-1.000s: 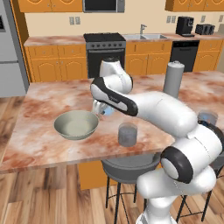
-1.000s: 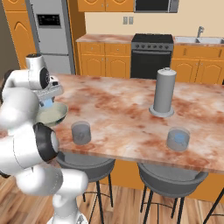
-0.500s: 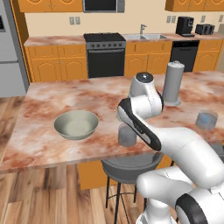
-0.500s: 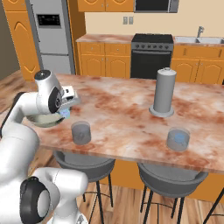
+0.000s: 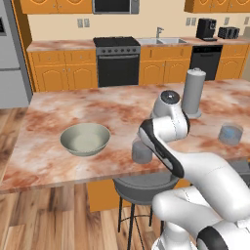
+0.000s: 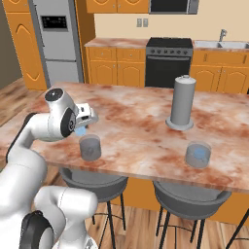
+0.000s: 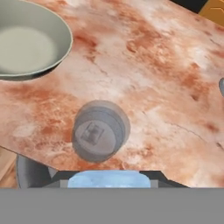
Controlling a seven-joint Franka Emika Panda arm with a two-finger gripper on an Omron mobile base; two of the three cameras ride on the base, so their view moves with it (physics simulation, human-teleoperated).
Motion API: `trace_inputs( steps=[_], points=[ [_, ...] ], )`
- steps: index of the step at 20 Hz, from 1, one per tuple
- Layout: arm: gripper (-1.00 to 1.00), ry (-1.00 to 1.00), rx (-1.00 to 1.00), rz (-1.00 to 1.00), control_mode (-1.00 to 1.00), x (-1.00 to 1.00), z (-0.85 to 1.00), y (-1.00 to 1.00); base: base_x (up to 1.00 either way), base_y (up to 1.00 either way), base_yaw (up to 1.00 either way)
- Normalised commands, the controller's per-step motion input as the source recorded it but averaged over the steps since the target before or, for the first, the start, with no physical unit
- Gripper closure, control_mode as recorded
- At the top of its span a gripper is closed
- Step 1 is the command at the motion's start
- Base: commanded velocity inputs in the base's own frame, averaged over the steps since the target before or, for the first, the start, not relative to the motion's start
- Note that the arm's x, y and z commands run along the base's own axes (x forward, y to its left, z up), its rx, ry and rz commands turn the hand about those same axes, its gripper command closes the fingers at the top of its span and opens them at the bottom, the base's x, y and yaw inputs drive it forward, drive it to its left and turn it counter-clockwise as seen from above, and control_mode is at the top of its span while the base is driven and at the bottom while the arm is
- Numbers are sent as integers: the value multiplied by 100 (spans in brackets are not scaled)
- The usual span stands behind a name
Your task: There are four ice cubes in the ice bowl. Place two ice cubes in each glass of water.
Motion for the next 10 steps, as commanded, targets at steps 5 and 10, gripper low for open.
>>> trace_inputs(
  steps=[5,10],
  points=[
    [100,0,0,3,-100,27,-1,10,0,0,0],
    [100,0,0,10,-100,38,-13,8,0,0,0]
  ],
)
